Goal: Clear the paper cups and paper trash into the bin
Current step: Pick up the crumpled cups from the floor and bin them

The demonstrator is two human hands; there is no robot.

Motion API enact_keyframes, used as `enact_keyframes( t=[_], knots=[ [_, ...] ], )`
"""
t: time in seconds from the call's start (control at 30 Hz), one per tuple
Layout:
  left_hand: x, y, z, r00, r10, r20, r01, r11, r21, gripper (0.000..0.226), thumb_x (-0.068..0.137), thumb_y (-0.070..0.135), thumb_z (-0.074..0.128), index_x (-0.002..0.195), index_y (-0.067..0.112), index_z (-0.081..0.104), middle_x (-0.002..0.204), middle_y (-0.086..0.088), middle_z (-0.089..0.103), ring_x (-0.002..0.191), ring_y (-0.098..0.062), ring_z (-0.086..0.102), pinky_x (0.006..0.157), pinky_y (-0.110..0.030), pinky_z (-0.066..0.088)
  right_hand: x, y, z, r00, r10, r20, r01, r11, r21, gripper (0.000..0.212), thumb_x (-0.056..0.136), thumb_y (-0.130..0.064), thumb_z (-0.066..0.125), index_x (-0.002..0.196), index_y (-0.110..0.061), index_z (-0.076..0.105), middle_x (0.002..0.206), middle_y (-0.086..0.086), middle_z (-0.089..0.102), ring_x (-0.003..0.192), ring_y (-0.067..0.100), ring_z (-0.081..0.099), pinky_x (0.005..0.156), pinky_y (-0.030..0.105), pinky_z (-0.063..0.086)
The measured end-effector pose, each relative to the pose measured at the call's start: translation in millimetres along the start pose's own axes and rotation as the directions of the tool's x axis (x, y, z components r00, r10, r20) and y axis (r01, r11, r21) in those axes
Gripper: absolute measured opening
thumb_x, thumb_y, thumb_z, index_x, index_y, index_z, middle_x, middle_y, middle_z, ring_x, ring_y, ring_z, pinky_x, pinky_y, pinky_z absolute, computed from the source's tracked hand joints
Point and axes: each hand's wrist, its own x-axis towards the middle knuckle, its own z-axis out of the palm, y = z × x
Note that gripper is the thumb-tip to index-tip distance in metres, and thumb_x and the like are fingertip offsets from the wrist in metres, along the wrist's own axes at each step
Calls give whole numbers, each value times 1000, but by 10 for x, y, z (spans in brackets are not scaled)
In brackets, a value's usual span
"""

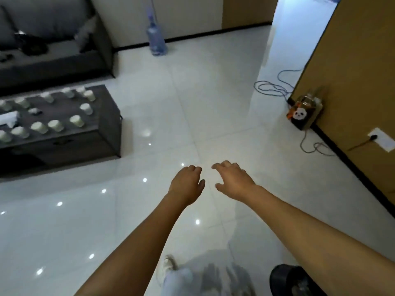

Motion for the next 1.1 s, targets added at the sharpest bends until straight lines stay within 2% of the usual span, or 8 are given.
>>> enact_keyframes(
  t=[0.2,0.37,0.5,0.77,1.0,1.1],
  knots=[
    [-724,-1977,-525,952,-293,-93,288,955,-65,44,98,34,44,138,15,42,136,-3,49,122,-19,47,98,-31,43,925,-2089,373,953,-295,64,300,948,-103,57,91,-25,57,143,-25,34,143,5,40,126,27,40,99,39,42],
    [-1499,-3382,-893,863,-494,-102,483,868,-119,45,98,33,44,139,14,40,138,-4,48,123,-19,46,99,-30,42,1381,-3751,761,874,-472,118,484,867,-116,56,91,-25,59,142,-24,36,142,6,43,123,27,44,98,38,45],
    [-1933,-4255,-1138,778,-623,-83,610,780,-139,46,99,35,43,139,13,39,136,-5,49,122,-20,47,96,-29,42,1704,-4771,1010,801,-567,191,593,796,-125,56,91,-26,60,141,-25,36,142,4,42,122,26,45,99,38,45],
    [-2054,-5912,-1493,649,-759,-54,734,643,-218,45,98,35,42,138,14,40,135,-5,49,121,-20,47,92,-30,42,2838,-6375,1347,672,-673,309,734,662,-152,55,91,-27,58,141,-25,35,138,4,44,120,25,44,96,38,44],
    [-1748,-7595,-1982,537,-844,19,809,508,-296,47,98,36,42,139,14,39,136,-4,47,124,-20,44,96,-34,43,4170,-7871,1508,602,-704,376,784,611,-110,57,90,-27,60,142,-24,35,138,4,43,122,27,43,98,41,44],
    [-1732,-8283,-2265,485,-874,-4,828,461,-318,46,98,35,43,139,14,40,136,-4,47,124,-20,44,95,-34,42,4614,-8565,1569,562,-716,415,812,574,-108,57,90,-28,59,142,-24,34,138,5,42,123,27,42,98,41,44]
  ],
)
